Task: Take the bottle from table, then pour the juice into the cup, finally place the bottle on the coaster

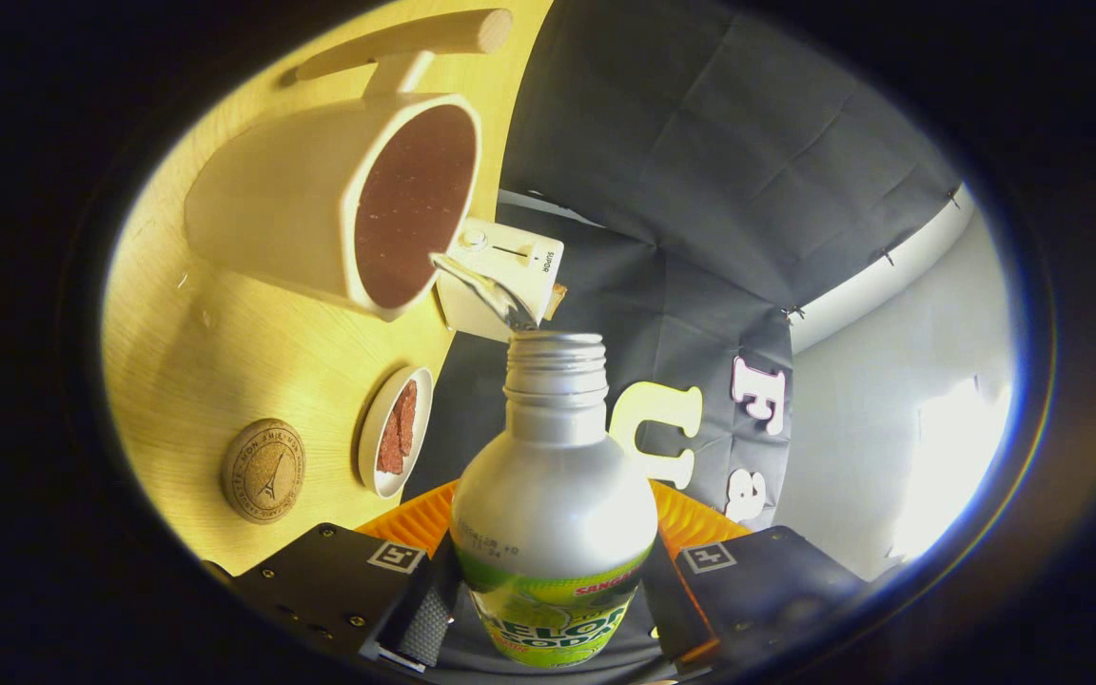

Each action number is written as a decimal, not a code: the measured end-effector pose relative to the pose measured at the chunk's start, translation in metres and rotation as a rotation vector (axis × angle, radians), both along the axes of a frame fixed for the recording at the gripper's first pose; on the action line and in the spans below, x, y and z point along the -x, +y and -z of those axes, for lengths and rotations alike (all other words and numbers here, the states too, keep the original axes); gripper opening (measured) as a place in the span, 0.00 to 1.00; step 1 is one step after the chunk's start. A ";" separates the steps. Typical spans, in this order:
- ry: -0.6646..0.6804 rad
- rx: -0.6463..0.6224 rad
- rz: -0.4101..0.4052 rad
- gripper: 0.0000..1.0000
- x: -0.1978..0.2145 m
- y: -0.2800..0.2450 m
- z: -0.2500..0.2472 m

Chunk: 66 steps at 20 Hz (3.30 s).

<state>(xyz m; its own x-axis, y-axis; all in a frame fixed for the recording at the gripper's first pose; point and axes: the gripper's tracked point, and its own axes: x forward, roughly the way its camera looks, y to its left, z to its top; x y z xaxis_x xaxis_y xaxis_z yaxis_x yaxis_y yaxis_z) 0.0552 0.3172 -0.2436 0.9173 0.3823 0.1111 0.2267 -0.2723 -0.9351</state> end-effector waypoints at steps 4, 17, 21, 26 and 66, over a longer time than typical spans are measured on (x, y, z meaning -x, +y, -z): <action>-0.018 0.020 -0.003 0.82 0.006 -0.006 0.004; -0.056 0.078 -0.022 0.82 0.008 -0.005 -0.003; -0.067 0.099 -0.027 0.83 0.007 -0.005 -0.007; -0.086 0.129 -0.035 0.82 0.009 -0.001 -0.010; -0.148 0.429 -0.126 0.82 0.021 0.023 -0.007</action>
